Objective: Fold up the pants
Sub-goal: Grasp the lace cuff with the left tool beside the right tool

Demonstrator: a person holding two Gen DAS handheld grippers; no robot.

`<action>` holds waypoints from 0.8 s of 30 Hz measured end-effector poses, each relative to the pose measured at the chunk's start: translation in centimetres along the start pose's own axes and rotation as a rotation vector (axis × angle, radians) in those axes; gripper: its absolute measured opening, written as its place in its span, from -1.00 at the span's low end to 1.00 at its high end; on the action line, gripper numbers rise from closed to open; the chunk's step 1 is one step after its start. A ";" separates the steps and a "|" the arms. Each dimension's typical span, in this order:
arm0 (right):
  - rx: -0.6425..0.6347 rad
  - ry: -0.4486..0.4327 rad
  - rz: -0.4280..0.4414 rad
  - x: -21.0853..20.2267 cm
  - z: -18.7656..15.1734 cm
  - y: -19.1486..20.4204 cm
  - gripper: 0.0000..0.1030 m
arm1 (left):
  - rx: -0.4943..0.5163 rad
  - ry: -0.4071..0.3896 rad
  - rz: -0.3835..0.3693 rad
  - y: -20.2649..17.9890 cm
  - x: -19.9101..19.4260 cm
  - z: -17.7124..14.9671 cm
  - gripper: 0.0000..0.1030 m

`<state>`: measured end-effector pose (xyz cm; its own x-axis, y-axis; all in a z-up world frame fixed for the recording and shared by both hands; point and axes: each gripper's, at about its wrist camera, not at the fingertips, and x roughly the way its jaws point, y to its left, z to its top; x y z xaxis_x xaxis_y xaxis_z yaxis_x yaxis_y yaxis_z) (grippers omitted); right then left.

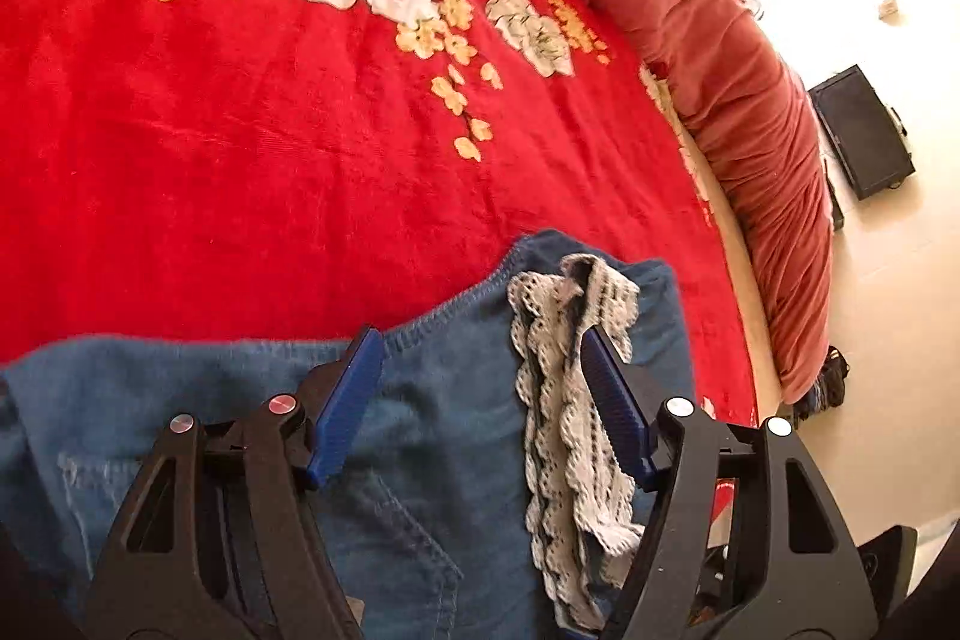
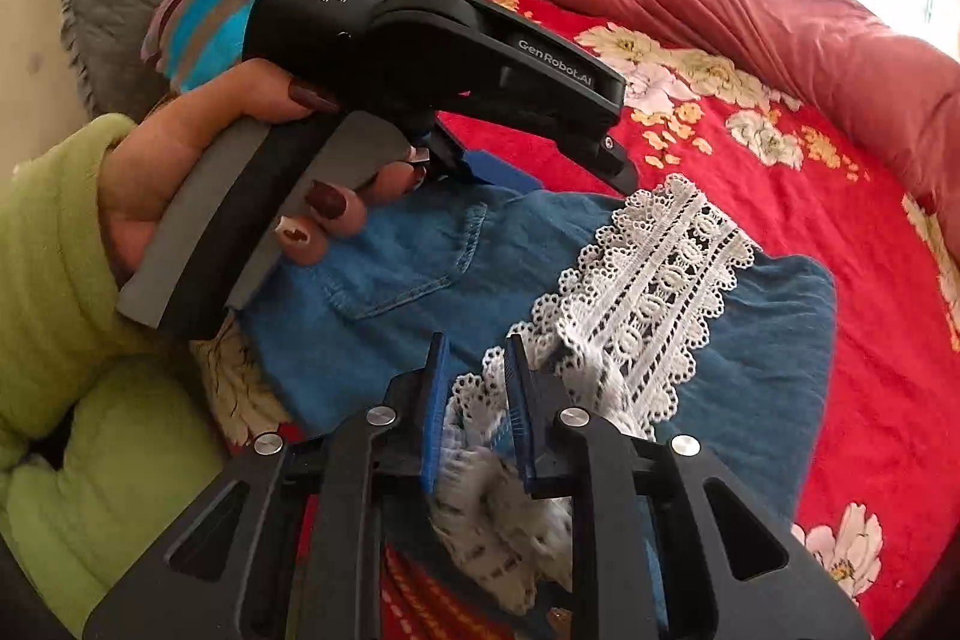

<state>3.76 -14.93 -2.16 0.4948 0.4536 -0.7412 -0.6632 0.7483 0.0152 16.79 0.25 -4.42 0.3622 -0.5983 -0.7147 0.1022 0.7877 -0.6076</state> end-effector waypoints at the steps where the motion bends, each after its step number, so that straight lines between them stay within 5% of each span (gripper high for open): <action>1: 0.001 -0.007 -0.012 -0.4 -0.3 -0.1 -0.43 | 0.000 -0.010 0.001 -0.1 -0.3 -0.2 0.18; 4: 0.010 -0.026 -0.049 -2.4 -1.8 -0.3 -0.06 | 0.008 -0.029 0.018 -0.5 -1.3 -0.8 0.19; 10: -0.013 -0.041 -0.040 -4.0 -4.2 0.4 -0.06 | 0.028 0.001 0.064 -2.5 -1.5 -2.2 0.25; 24: -0.113 0.013 -0.021 -1.3 -4.1 2.0 0.04 | 0.072 0.099 0.160 -3.9 2.3 -2.4 0.30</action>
<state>-0.47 -15.99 -3.91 0.5027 0.4313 -0.7492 -0.7121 0.6980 -0.0759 15.02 -4.51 -4.50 0.2862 -0.4735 -0.8330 0.1182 0.8802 -0.4597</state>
